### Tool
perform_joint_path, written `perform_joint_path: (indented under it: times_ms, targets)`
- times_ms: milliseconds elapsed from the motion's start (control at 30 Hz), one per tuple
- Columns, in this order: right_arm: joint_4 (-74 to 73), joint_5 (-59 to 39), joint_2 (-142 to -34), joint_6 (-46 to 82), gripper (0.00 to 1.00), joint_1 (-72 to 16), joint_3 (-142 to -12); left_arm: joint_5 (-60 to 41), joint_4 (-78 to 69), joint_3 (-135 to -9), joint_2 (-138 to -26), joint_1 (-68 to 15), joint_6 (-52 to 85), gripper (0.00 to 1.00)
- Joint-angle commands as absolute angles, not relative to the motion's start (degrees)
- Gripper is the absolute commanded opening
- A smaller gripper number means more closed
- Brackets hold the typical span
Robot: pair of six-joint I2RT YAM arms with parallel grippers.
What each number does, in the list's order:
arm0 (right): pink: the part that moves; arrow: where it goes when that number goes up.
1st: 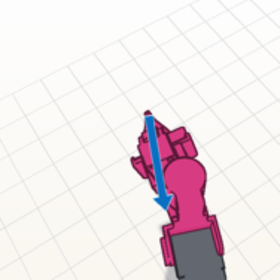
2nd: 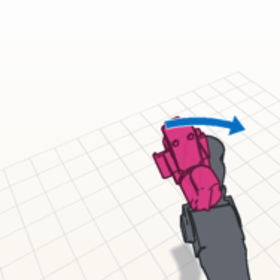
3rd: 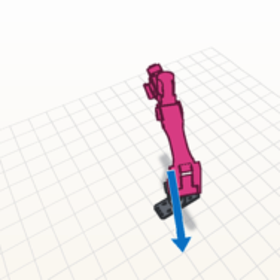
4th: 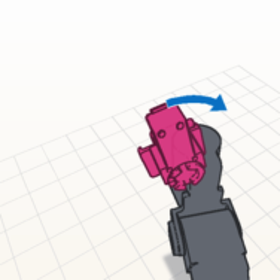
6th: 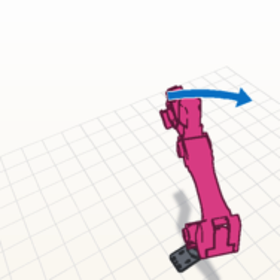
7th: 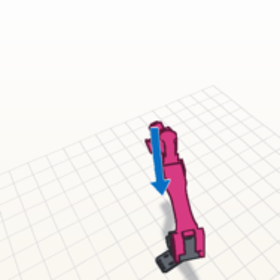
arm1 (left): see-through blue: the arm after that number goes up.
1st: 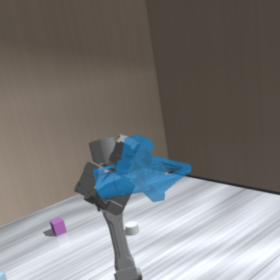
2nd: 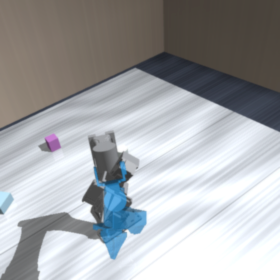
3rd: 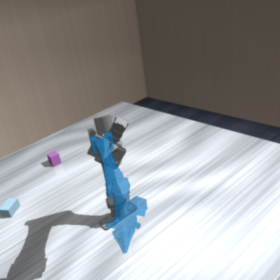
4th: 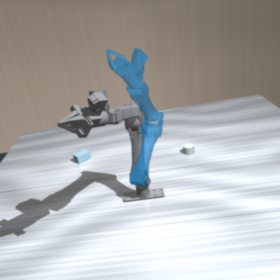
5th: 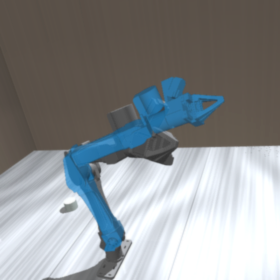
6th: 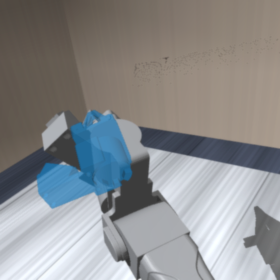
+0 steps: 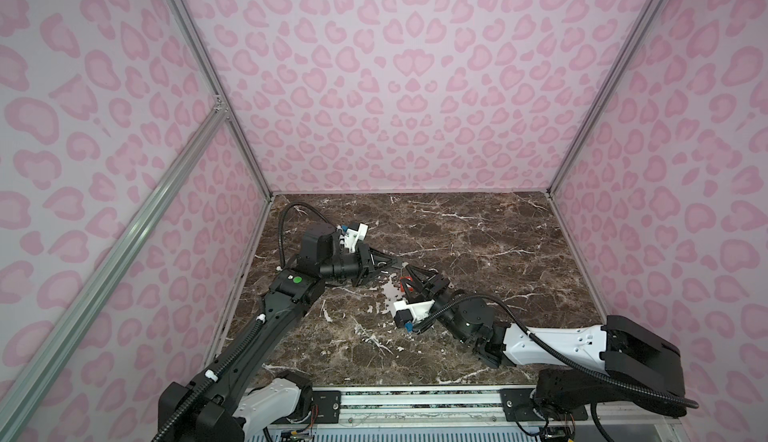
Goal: Lock with the key
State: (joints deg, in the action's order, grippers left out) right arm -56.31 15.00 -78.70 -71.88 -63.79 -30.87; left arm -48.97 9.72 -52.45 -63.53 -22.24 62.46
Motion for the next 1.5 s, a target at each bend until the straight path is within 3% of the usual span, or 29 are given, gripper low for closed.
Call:
perform_joint_path:
  times_ms: [0, 467, 1000, 1133, 1333, 1467]
  targets:
    - [-62.4, 17.9, -80.2, -76.3, 0.48, -64.1, -31.5, -50.9, 8.1, -53.1, -63.1, -22.2, 62.6, 0.05]
    - [-66.6, 17.7, -83.4, -79.1, 0.38, -64.6, -34.1, -51.5, 7.5, -52.1, -62.5, -22.1, 62.6, 0.05]
    - [-66.9, 17.6, -84.8, -79.1, 0.13, -64.8, -35.3, -51.2, 7.1, -51.1, -62.3, -22.2, 62.6, 0.06]
    - [-67.8, 18.0, -85.0, -77.8, 0.10, -64.9, -35.5, -50.6, 6.3, -50.6, -62.6, -22.2, 62.8, 0.14]
    - [-65.0, 17.7, -82.8, -76.3, 0.04, -65.4, -34.7, -49.7, 7.4, -52.7, -63.3, -22.0, 61.5, 0.48]
    - [-59.1, 18.8, -79.0, -71.2, 0.01, -65.5, -34.7, -50.8, 8.7, -54.9, -64.6, -19.4, 59.3, 0.57]
